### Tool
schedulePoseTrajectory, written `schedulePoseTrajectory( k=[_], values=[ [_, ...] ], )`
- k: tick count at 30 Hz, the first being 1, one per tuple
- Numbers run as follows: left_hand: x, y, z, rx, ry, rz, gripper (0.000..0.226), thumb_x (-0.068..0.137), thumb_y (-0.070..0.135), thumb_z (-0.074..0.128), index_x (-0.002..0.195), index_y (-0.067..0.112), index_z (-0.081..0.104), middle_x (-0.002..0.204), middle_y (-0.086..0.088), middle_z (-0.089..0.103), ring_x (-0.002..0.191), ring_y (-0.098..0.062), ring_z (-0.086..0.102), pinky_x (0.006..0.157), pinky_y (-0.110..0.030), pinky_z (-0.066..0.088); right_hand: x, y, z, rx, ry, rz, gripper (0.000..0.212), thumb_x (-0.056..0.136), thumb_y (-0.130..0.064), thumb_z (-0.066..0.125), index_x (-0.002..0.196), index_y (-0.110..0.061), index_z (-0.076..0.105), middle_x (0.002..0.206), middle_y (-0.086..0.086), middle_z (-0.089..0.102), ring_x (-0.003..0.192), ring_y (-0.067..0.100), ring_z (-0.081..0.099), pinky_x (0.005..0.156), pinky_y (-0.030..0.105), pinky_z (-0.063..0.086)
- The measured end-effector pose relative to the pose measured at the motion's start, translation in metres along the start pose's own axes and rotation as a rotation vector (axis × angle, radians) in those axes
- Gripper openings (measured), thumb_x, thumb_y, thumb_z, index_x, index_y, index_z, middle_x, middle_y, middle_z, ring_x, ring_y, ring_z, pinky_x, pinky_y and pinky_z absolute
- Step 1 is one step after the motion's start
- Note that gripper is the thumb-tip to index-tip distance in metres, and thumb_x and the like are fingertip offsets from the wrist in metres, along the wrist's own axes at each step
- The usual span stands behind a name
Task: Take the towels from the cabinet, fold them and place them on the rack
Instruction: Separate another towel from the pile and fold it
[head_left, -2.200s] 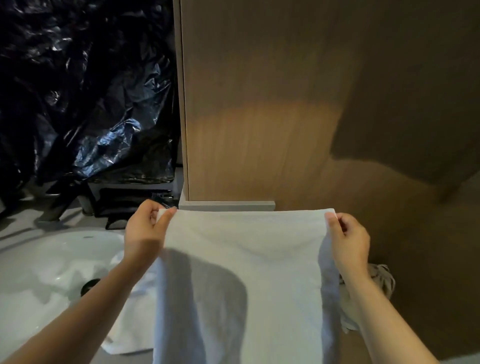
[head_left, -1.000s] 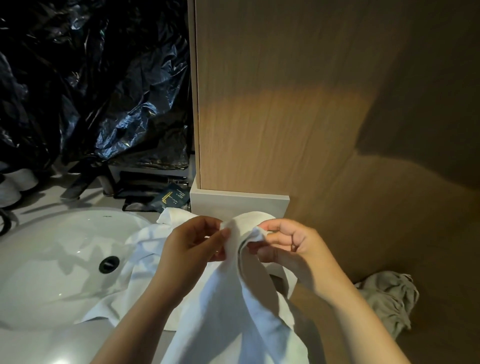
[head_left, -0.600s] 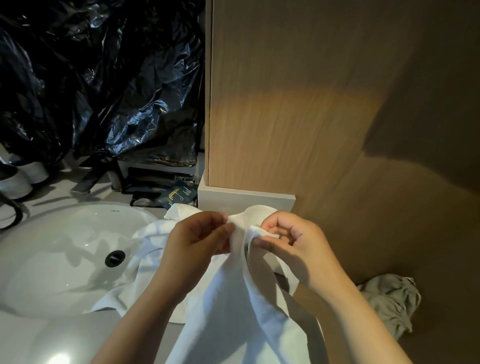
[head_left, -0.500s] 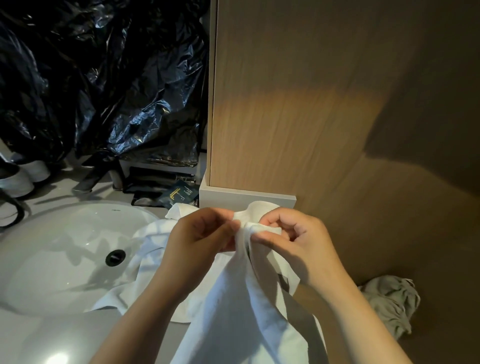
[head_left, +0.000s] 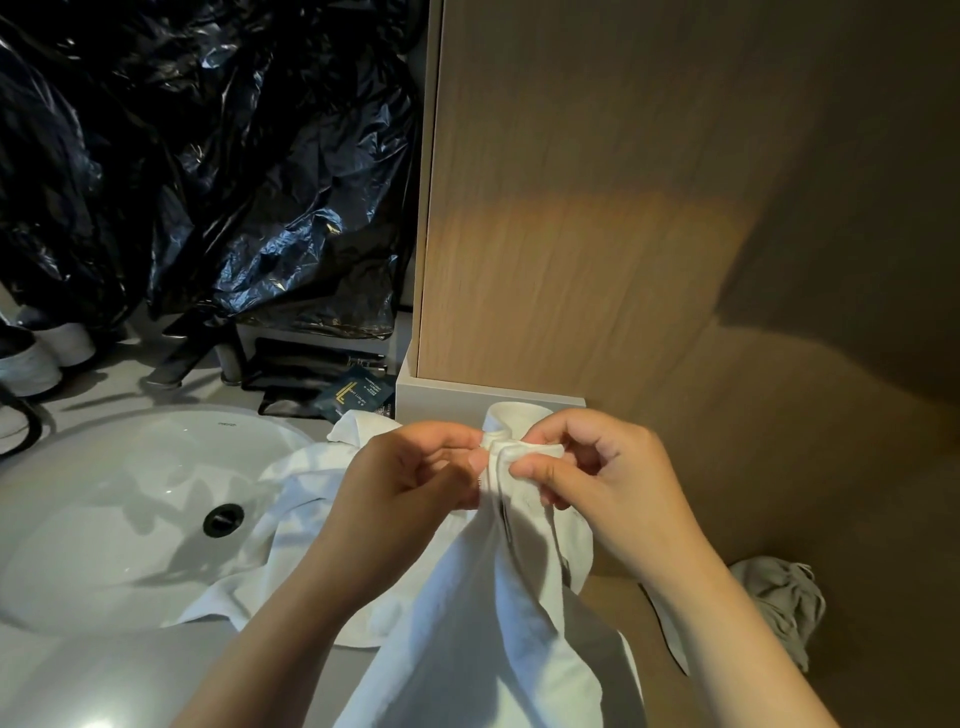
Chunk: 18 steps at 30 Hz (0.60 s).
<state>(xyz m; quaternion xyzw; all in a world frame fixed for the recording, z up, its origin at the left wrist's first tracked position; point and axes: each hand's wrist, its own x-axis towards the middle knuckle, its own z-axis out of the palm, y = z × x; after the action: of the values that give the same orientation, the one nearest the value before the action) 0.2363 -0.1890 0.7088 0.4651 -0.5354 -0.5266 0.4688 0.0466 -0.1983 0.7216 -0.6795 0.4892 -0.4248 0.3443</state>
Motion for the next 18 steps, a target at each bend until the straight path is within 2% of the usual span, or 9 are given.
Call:
schedulePoseTrajectory(
  k=[3,7,10,13,15,18],
  values=[
    [-0.0017,0.0025,-0.0002,-0.001,-0.039,0.008,0.018,0.089,0.002,0.063,0.100,0.012,0.073,0.085,-0.013,0.075,0.083,-0.026,0.073,0.081,-0.031,0.059,-0.0001,0.0019,-0.0024,-0.020,0.031,0.002,0.014,0.074,-0.026,0.084,0.075,-0.025,0.070,0.064,0.007,0.061,0.061,0.030,0.055,0.057,0.033,0.045],
    [-0.0027,0.0042,0.0027,0.007,-0.034,0.015,0.020,0.082,0.004,0.071,0.098,0.016,0.073,0.084,-0.005,0.076,0.082,-0.021,0.073,0.081,-0.029,0.058,-0.0001,0.0004,-0.0037,-0.030,0.047,-0.020,0.014,0.072,-0.025,0.085,0.072,-0.024,0.071,0.063,0.000,0.059,0.055,0.008,0.047,0.055,0.019,0.040],
    [-0.0039,0.0049,0.0045,0.024,-0.035,0.019,0.019,0.083,0.006,0.071,0.098,0.017,0.073,0.085,-0.001,0.077,0.083,-0.017,0.073,0.084,-0.031,0.058,0.0000,-0.0021,-0.0045,-0.043,0.054,-0.030,0.013,0.072,-0.020,0.086,0.070,-0.024,0.073,0.065,-0.005,0.063,0.055,0.005,0.046,0.055,0.014,0.038],
    [-0.0058,0.0061,0.0050,0.047,-0.010,0.030,0.017,0.083,0.008,0.073,0.096,0.019,0.074,0.083,-0.003,0.076,0.083,-0.020,0.073,0.087,-0.039,0.056,-0.0004,-0.0033,-0.0038,-0.035,0.054,-0.038,0.014,0.072,-0.016,0.086,0.069,-0.025,0.075,0.066,-0.005,0.064,0.056,0.010,0.047,0.055,0.016,0.038],
    [-0.0069,0.0059,0.0064,0.066,0.022,0.042,0.013,0.081,0.012,0.075,0.092,0.020,0.075,0.081,-0.008,0.075,0.081,-0.025,0.071,0.085,-0.043,0.054,-0.0012,-0.0034,-0.0032,-0.025,0.053,-0.045,0.015,0.072,-0.015,0.085,0.070,-0.026,0.075,0.067,0.000,0.064,0.057,0.020,0.049,0.055,0.020,0.039],
    [-0.0093,0.0047,0.0091,0.101,0.057,0.073,0.015,0.078,0.013,0.070,0.090,0.021,0.075,0.081,-0.008,0.074,0.079,-0.029,0.069,0.077,-0.037,0.055,-0.0031,-0.0056,-0.0053,-0.029,0.024,-0.051,0.015,0.074,-0.014,0.083,0.074,-0.027,0.076,0.071,0.002,0.065,0.061,0.026,0.052,0.059,0.029,0.042]
  ],
)
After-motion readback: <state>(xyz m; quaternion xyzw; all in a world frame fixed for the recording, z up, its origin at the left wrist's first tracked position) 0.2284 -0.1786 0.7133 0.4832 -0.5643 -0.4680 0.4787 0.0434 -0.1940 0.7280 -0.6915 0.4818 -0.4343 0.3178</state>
